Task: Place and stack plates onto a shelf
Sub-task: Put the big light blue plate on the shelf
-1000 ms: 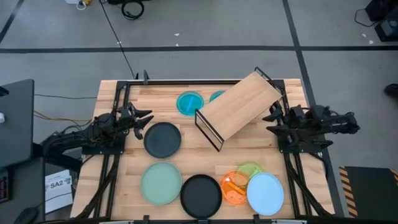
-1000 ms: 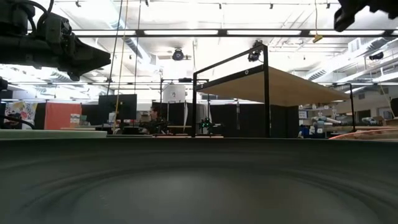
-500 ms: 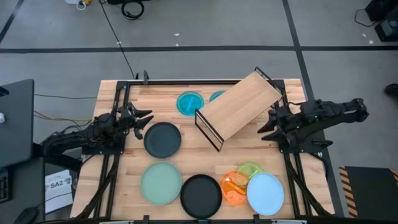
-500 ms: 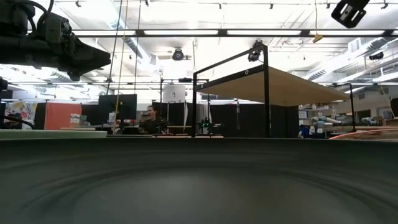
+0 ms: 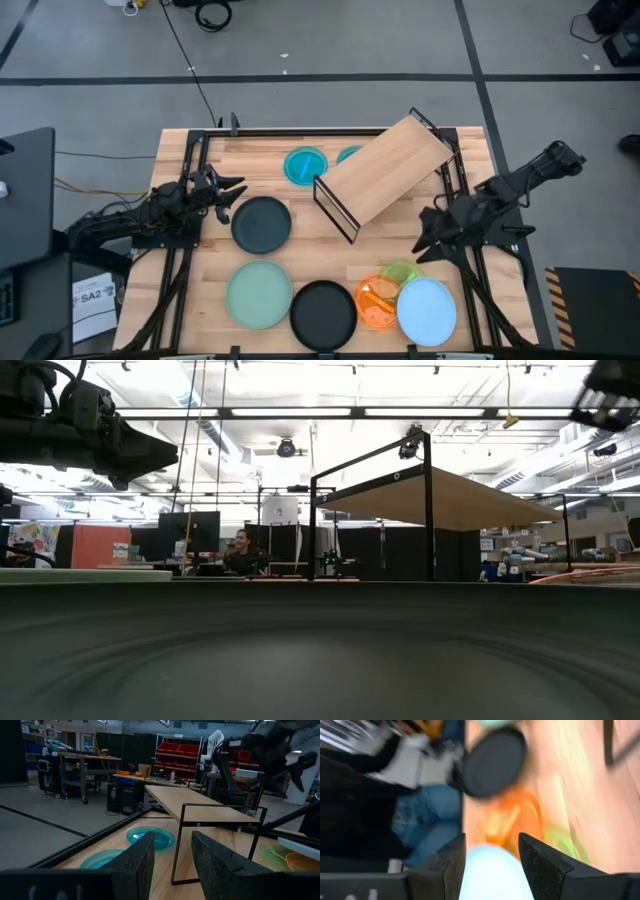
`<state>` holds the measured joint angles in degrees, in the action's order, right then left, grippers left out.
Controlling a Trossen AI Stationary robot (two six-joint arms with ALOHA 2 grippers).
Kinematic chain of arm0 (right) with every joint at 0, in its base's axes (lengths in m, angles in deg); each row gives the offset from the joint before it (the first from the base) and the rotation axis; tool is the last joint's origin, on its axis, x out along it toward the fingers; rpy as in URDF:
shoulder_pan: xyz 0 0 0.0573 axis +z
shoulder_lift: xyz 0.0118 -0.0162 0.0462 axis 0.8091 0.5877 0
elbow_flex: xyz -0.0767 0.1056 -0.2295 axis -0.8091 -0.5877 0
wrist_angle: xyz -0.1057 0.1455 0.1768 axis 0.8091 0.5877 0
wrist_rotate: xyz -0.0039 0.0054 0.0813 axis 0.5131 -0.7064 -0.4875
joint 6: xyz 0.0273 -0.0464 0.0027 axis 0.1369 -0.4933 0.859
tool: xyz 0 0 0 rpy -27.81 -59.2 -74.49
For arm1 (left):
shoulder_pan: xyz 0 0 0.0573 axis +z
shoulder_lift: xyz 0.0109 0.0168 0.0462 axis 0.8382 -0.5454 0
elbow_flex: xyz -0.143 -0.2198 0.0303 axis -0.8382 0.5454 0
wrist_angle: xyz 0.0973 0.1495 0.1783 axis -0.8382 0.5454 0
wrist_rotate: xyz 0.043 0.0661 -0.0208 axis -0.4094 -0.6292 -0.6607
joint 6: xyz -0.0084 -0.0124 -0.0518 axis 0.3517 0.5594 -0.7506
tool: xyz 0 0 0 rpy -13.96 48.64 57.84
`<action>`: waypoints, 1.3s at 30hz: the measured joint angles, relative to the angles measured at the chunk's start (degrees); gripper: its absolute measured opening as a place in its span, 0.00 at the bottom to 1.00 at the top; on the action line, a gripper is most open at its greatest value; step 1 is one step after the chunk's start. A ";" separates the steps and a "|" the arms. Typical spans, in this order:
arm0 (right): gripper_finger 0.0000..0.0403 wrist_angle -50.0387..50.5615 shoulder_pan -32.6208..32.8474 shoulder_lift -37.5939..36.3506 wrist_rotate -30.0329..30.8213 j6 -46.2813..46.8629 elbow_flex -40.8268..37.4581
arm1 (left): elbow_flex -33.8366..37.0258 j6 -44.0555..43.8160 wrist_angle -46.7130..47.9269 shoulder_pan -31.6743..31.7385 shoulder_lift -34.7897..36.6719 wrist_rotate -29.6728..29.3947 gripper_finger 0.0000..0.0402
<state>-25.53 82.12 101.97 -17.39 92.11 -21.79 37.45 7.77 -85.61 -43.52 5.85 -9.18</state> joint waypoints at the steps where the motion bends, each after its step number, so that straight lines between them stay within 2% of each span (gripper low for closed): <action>1: 0.45 1.68 0.65 0.86 0.17 0.93 0.00 | 0.00 0.00 0.01 -0.01 0.01 0.00 0.34; 6: 0.42 7.47 3.83 4.89 0.39 3.51 0.00 | -0.01 -0.02 0.02 -0.02 0.01 -0.01 0.34; 20: 0.38 8.10 11.24 16.90 2.31 6.00 0.00 | 0.01 0.00 0.04 -0.01 -0.01 -0.01 0.34; 39: 0.38 6.84 14.45 29.83 2.69 6.29 0.00 | 0.00 0.00 0.04 -0.02 -0.01 -0.01 0.34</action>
<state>-18.70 96.56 131.80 -14.70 98.40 -21.79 37.44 7.77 -85.57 -43.54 5.84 -9.20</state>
